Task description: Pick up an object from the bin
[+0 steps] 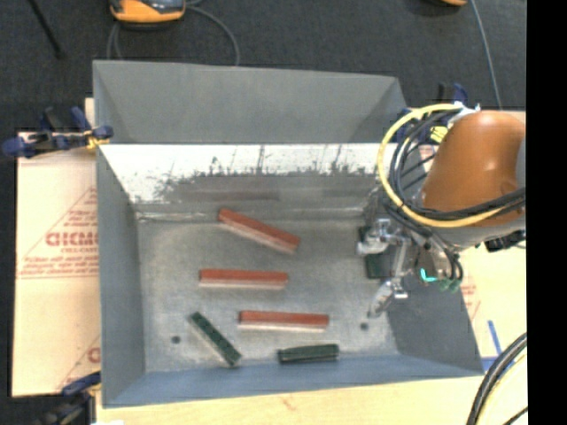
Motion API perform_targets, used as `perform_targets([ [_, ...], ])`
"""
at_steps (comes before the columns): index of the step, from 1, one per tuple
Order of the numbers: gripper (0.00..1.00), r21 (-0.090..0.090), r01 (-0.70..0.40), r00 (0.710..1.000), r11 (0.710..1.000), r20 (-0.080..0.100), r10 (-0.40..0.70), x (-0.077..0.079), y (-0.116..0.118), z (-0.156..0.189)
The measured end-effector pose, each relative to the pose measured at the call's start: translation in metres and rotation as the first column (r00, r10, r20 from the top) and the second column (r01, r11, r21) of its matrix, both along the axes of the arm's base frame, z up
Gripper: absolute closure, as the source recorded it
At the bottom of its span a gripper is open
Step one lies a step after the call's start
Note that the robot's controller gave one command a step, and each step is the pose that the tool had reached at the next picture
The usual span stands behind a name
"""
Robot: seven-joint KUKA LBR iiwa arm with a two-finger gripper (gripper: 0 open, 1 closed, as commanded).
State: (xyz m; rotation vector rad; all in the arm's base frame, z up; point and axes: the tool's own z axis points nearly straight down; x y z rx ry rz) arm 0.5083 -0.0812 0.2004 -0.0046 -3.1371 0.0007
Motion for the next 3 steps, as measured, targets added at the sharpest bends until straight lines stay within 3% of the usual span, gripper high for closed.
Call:
perform_targets([
  [1, 0.00, -0.001, -0.003, 1.000, 1.000, 0.008, 0.003, 0.002, 0.000, 0.004],
  [2, 0.00, -0.002, -0.033, 0.999, 0.999, 0.014, 0.033, -0.001, 0.039, -0.052],
  [3, 0.00, 0.001, -0.082, 0.997, 0.997, 0.000, 0.082, -0.009, 0.079, -0.058],
])
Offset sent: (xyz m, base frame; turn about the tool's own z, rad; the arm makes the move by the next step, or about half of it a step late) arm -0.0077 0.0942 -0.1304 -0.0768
